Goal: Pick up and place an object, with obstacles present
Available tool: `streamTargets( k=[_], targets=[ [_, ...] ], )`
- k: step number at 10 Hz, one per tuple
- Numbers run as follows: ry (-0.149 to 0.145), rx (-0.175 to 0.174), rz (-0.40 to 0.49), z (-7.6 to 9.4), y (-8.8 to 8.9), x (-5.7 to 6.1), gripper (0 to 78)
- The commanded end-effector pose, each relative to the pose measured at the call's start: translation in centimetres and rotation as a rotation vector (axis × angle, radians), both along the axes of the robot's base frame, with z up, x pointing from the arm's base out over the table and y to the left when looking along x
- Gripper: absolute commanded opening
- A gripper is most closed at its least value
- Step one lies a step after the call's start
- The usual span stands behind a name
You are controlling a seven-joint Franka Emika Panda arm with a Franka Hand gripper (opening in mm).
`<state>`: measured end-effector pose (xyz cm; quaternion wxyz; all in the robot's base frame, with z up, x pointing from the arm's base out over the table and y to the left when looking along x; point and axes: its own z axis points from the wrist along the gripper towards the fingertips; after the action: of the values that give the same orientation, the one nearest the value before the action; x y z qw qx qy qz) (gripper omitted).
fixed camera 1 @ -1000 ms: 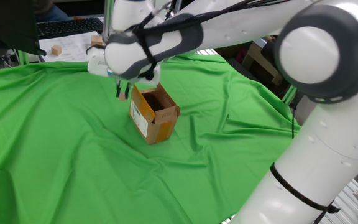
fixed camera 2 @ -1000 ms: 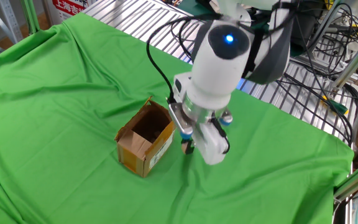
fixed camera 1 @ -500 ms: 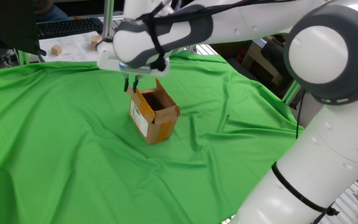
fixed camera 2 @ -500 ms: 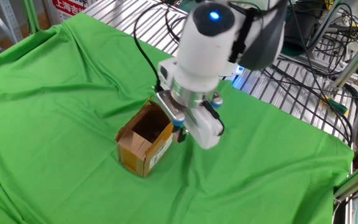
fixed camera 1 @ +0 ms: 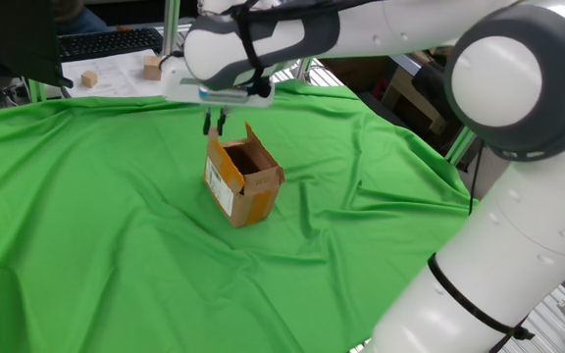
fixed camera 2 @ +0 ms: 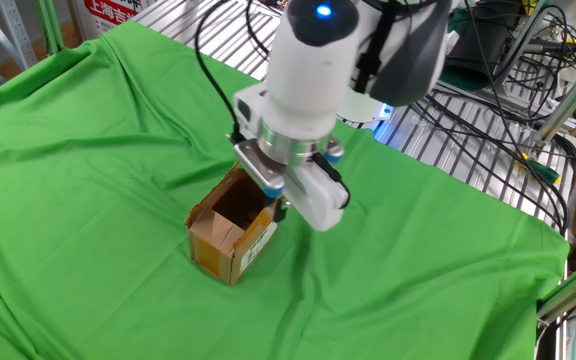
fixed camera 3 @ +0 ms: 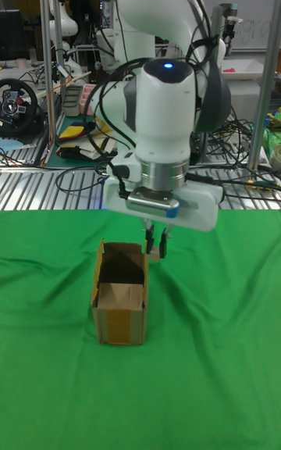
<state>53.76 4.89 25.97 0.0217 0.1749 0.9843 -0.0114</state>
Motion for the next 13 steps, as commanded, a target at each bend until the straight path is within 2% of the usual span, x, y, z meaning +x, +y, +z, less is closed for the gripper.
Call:
streamTargets(
  k=[1,3,7,12,13],
  targets=[
    [0.010,-0.007,0.058,0.6,-1.6,1.4,2.3],
    [0.012,-0.006,0.098,0.7,-2.8,2.0,2.3],
    [0.019,0.000,0.117,0.6,-4.3,2.6,2.3],
    [0.029,-0.001,0.134,0.6,-4.5,2.8,2.3],
    [0.023,-0.004,0.134,0.6,-4.5,2.8,2.3]
  ],
)
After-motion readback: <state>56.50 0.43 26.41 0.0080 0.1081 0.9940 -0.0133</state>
